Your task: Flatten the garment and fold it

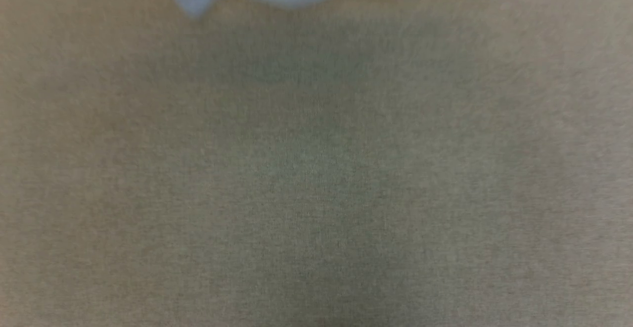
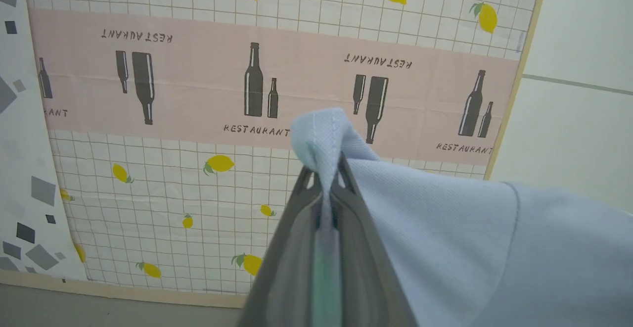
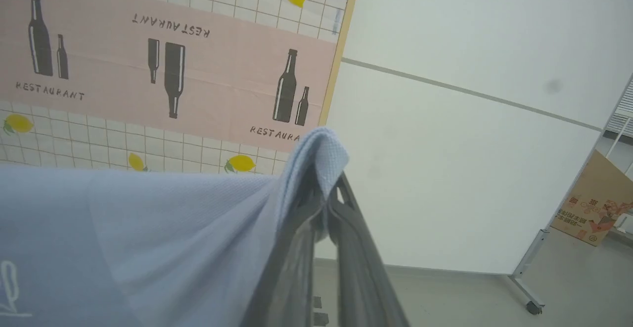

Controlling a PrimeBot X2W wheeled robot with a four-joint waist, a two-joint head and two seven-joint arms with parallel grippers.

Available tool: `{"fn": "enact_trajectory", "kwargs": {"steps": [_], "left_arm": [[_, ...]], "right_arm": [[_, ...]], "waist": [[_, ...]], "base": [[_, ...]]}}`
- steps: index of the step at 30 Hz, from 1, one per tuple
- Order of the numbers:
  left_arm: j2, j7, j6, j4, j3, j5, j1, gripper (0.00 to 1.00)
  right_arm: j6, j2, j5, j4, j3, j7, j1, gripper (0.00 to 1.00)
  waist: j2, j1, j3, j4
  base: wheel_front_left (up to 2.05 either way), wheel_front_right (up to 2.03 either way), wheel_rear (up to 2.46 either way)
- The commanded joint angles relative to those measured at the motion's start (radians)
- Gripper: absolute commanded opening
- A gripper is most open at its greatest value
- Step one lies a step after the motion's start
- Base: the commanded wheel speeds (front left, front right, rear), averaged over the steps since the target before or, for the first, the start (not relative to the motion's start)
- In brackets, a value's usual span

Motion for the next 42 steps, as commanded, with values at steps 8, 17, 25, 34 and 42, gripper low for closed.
{"fn": "enact_trajectory", "kwargs": {"steps": [8, 17, 25, 34, 42], "left_arm": [[-0.001, -0.101, -0.055, 0.090, -0.027, 0.011, -0.078, 0.00], [-0.041, -0.185, -0.086, 0.188, -0.089, -0.031, 0.026, 0.00], [-0.066, -0.240, -0.090, 0.172, -0.201, -0.114, 0.285, 0.00], [-0.114, -0.337, -0.087, 0.152, -0.244, -0.222, 0.719, 0.00], [-0.177, -0.372, -0.046, 0.078, -0.236, -0.312, 1.076, 0.00]], "right_arm": [[-0.002, 0.054, -0.055, 0.057, -0.048, -0.067, -0.063, 0.00], [-0.002, 0.040, 0.040, 0.078, -0.016, -0.134, 0.124, 0.00], [-0.002, -0.001, 0.189, 0.048, 0.061, -0.216, 0.467, 0.00], [-0.002, -0.008, 0.339, -0.010, 0.105, -0.288, 0.929, 0.00], [-0.002, -0.007, 0.410, -0.063, 0.116, -0.314, 1.265, 0.00]], "waist": [[0.0046, -0.0001, 0.191, 0.011], [0.0046, -0.0001, 0.157, 0.035], [0.0046, -0.0001, 0.015, 0.050], [0.0046, -0.0001, -0.213, 0.059], [0.0046, -0.0001, -0.342, 0.061]], "base": [[0.00, 0.00, 0.00], [0.00, 0.00, 0.00], [0.00, 0.00, 0.00], [0.00, 0.00, 0.00], [0.00, 0.00, 0.00]]}}
